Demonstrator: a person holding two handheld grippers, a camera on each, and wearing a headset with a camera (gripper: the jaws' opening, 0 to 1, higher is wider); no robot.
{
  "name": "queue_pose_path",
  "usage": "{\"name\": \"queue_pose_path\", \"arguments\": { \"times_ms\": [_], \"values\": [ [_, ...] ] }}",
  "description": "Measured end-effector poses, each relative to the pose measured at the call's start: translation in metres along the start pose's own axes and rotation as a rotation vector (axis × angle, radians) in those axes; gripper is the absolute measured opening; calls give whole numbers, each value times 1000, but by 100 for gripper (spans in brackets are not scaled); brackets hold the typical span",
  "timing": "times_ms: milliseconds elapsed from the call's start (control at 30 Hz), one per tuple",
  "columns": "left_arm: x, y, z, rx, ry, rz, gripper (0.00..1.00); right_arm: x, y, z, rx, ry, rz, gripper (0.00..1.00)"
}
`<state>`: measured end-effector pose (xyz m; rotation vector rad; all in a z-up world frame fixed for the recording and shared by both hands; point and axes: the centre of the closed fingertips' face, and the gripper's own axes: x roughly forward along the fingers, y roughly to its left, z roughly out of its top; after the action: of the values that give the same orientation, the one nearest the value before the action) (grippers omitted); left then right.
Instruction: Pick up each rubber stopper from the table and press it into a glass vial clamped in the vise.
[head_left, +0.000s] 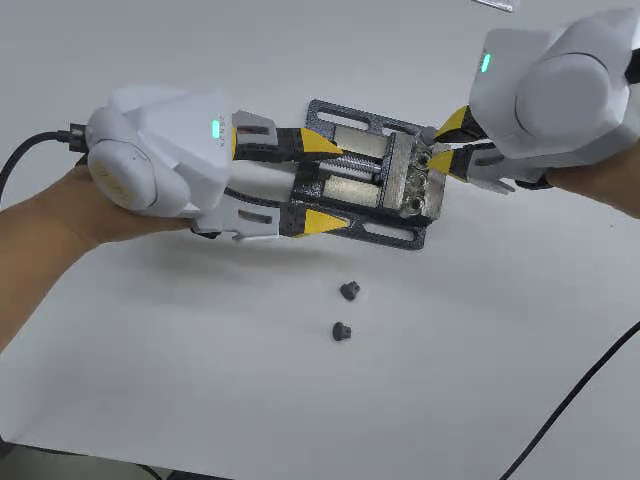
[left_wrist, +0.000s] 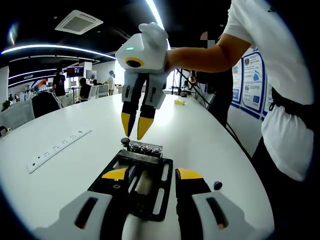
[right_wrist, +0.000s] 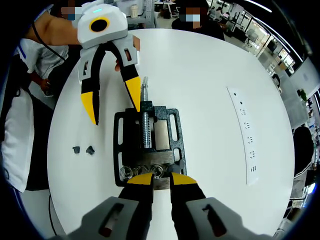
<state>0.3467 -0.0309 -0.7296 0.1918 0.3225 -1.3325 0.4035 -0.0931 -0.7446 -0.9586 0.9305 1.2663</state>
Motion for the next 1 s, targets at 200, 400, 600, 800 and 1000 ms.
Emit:
{"name": "queue_pose_path", "arguments": {
  "times_ms": [200, 400, 600, 800, 1000],
  "values": [
    [-1, 0, 1, 2, -1, 1, 34, -7, -11, 8, 44, -26, 5, 14],
    [-4, 0, 1, 0, -2, 5, 34, -6, -27, 14, 86, -35, 3, 16],
    [-6, 2, 1, -1, -5, 9, 34, -1, -42, 17, 90, -18, 2, 16],
    [-8, 4, 0, -4, -5, 10, 34, -1, -47, 19, 91, -1, 6, 16],
    [-8, 5, -2, -9, -7, 8, 34, 9, -57, 10, 103, 22, 16, 16]
  ]
}}
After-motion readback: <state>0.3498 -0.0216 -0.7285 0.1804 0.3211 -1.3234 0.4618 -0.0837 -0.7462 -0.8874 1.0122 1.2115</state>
